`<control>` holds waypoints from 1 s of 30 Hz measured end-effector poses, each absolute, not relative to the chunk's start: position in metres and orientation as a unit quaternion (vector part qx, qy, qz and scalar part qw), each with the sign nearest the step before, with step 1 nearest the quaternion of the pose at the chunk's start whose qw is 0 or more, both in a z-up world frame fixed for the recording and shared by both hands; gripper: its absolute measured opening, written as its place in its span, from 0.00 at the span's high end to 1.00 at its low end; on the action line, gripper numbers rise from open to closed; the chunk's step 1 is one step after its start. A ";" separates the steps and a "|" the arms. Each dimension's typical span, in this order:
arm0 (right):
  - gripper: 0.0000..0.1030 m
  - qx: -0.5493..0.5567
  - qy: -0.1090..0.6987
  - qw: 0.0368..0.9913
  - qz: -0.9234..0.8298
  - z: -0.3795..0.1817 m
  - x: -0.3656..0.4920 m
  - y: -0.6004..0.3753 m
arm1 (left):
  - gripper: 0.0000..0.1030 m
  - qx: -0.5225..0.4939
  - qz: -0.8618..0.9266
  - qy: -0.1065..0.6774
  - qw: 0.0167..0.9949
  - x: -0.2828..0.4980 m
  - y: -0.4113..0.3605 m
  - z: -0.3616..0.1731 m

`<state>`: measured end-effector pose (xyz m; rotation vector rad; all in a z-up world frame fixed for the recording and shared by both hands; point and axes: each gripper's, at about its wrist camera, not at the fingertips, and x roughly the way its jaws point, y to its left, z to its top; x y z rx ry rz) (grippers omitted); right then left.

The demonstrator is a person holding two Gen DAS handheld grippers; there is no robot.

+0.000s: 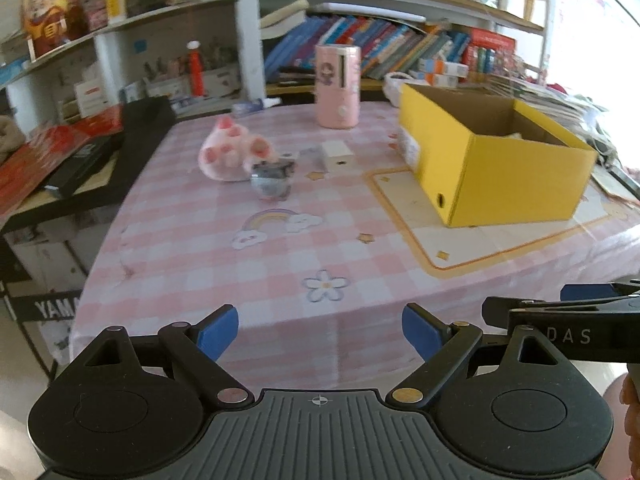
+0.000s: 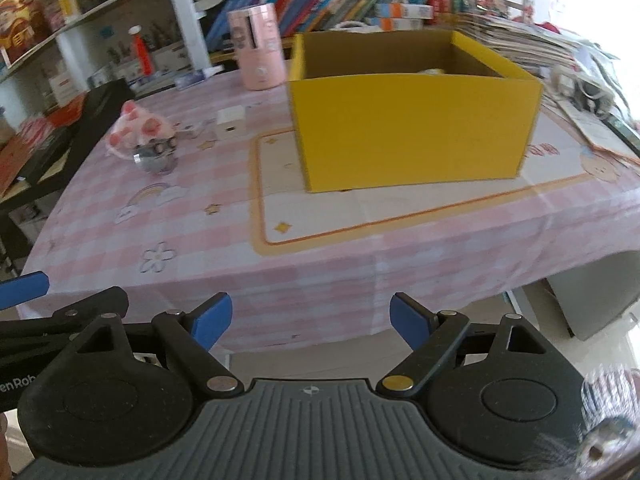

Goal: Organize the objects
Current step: 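Move the left tool toward the grey toy car while the right tool approaches the white charger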

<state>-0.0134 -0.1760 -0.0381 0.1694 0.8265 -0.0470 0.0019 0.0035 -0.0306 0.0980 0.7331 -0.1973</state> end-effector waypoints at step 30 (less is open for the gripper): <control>0.17 0.012 0.368 0.928 0.058 -0.016 0.013 -0.092 | 0.12 -0.008 -0.034 0.318 0.947 0.002 0.079 -0.013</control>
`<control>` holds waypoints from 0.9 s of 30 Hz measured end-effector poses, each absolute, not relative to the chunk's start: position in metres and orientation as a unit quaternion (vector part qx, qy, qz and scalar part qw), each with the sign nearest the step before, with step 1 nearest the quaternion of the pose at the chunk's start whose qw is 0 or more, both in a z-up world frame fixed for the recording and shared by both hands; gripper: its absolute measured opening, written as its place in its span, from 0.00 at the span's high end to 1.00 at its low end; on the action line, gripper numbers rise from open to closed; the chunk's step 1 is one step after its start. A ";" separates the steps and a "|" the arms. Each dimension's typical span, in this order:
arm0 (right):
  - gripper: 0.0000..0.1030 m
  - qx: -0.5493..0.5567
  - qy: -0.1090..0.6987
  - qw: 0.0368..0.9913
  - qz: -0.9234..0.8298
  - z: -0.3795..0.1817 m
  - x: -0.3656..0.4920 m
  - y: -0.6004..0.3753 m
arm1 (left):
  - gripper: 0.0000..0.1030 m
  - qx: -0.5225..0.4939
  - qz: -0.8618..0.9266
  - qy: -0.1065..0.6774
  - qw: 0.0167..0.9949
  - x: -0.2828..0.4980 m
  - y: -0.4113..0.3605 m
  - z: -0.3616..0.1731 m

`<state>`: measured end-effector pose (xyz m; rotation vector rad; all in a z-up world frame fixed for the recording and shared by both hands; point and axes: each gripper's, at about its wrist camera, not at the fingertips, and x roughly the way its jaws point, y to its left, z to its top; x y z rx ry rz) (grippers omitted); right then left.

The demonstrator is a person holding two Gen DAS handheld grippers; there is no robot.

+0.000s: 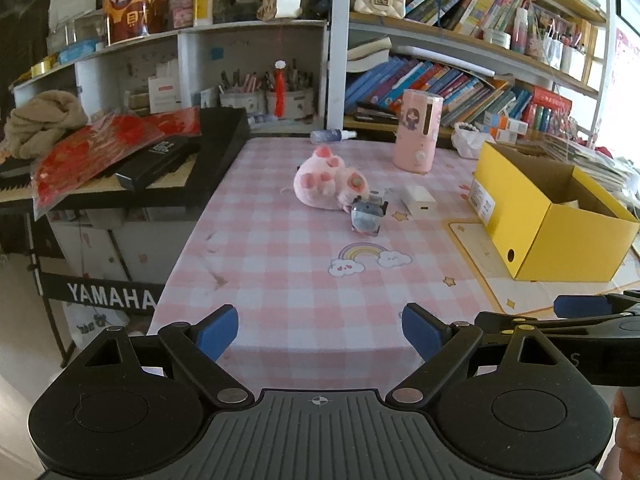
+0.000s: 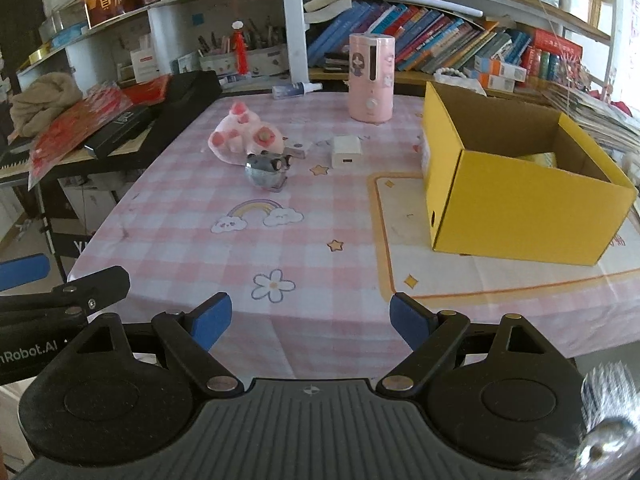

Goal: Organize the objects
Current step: 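Move the left tool toward the grey toy car while the right tool approaches the white charger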

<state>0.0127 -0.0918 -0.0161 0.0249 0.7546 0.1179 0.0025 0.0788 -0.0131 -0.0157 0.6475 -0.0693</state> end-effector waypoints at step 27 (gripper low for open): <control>0.23 0.011 0.389 0.918 0.078 -0.028 0.157 -0.109 | 0.12 -0.014 -0.018 0.332 0.943 0.132 0.058 -0.020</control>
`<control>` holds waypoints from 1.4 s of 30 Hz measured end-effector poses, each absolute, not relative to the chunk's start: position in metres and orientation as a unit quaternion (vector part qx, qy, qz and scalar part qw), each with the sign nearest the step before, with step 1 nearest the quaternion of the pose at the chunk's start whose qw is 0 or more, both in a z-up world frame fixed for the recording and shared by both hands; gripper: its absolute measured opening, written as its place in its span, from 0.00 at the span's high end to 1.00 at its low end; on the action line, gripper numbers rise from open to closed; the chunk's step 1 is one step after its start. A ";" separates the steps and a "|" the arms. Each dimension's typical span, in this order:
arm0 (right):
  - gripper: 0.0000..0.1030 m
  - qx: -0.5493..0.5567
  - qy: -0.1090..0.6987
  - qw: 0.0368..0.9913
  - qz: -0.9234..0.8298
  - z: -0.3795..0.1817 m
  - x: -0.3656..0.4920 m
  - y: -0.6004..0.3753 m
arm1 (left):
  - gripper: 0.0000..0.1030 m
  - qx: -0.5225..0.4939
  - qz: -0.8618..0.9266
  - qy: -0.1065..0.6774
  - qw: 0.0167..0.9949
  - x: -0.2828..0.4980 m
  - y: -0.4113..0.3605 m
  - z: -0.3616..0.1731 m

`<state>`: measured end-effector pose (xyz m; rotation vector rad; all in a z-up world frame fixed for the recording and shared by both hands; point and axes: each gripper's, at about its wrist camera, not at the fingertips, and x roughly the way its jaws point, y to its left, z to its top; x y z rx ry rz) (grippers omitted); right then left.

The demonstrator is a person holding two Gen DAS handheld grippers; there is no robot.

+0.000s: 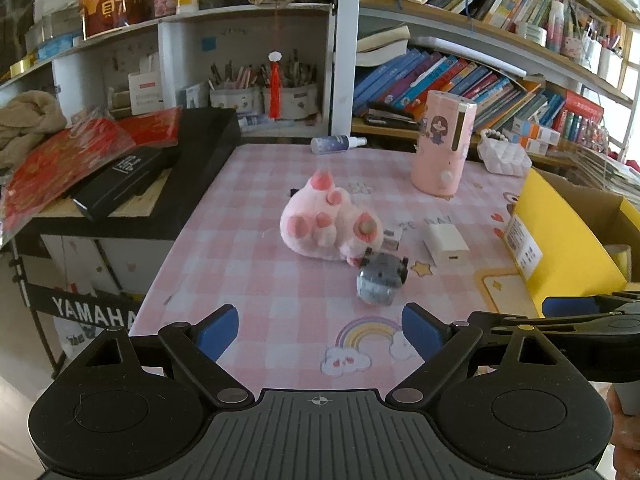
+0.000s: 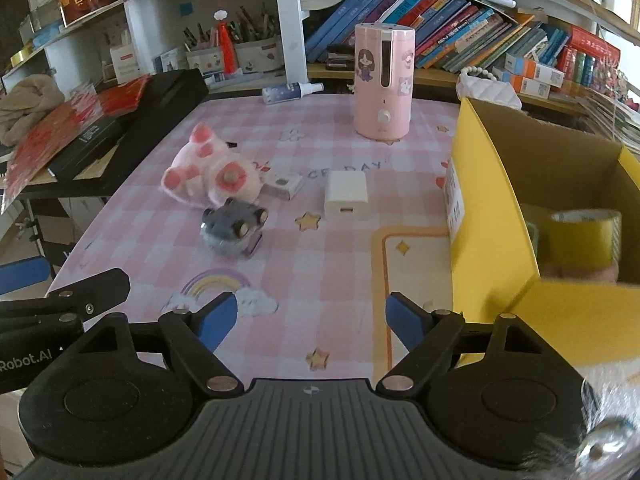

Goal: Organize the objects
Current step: 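Move the left tool toward the grey toy car while the right tool approaches the white charger, then grasp the grey toy car with the left tool while the right tool grasps the charger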

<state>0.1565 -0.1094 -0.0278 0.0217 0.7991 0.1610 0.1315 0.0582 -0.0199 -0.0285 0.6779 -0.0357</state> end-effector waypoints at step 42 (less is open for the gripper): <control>0.43 0.006 0.451 0.890 0.063 -0.065 0.325 -0.120 | 0.50 0.049 -0.078 0.442 0.892 0.263 -0.007 -0.074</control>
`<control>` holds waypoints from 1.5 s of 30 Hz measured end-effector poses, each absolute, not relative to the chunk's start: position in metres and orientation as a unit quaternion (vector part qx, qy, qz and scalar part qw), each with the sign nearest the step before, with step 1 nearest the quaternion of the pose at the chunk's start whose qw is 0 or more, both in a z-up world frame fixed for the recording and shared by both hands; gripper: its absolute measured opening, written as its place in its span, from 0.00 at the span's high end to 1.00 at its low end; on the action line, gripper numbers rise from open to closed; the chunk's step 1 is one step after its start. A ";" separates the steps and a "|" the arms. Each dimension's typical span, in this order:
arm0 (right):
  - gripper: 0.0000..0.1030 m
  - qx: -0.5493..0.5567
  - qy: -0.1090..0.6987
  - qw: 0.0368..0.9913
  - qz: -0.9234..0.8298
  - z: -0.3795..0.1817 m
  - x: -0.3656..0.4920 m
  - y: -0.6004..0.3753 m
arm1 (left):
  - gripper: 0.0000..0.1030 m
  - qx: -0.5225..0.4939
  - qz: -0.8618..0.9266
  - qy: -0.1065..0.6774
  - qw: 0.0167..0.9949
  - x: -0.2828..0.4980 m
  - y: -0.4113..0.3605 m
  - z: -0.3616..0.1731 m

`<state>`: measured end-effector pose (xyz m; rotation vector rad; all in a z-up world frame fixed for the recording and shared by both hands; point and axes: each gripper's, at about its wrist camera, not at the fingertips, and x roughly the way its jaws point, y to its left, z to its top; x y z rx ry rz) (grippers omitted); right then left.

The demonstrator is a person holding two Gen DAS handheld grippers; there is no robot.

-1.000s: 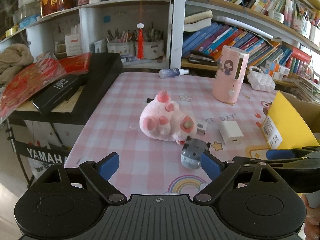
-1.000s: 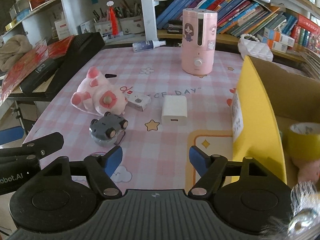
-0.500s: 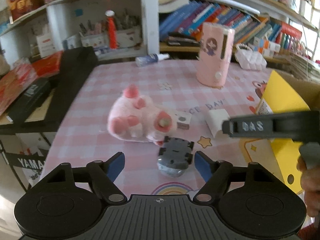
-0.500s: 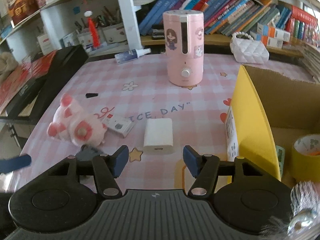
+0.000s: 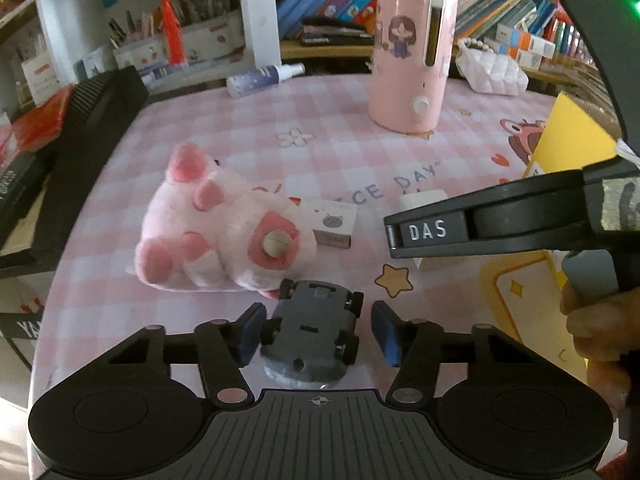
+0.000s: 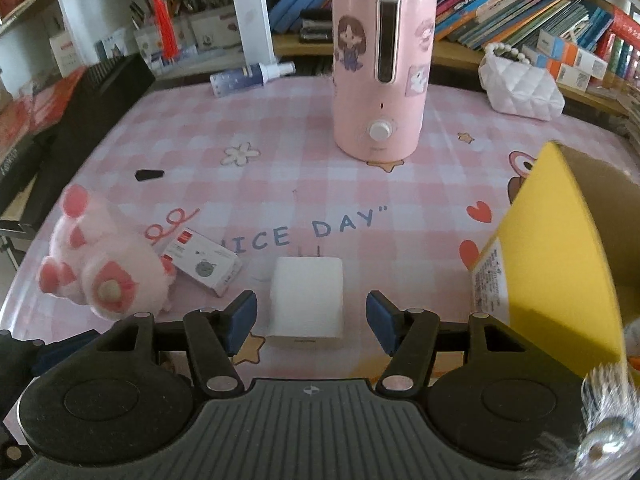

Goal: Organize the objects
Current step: 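Grasp the grey toy car with the left tool while the right tool grasps the charger, then lift the toy car and charger and carry both toward the yellow box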

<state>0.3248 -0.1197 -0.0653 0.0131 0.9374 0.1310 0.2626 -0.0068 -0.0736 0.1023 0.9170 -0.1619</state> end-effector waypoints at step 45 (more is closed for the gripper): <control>0.60 0.007 0.372 0.920 0.125 -0.012 0.171 -0.108 | 0.60 -0.016 -0.071 0.333 0.940 0.127 0.052 -0.009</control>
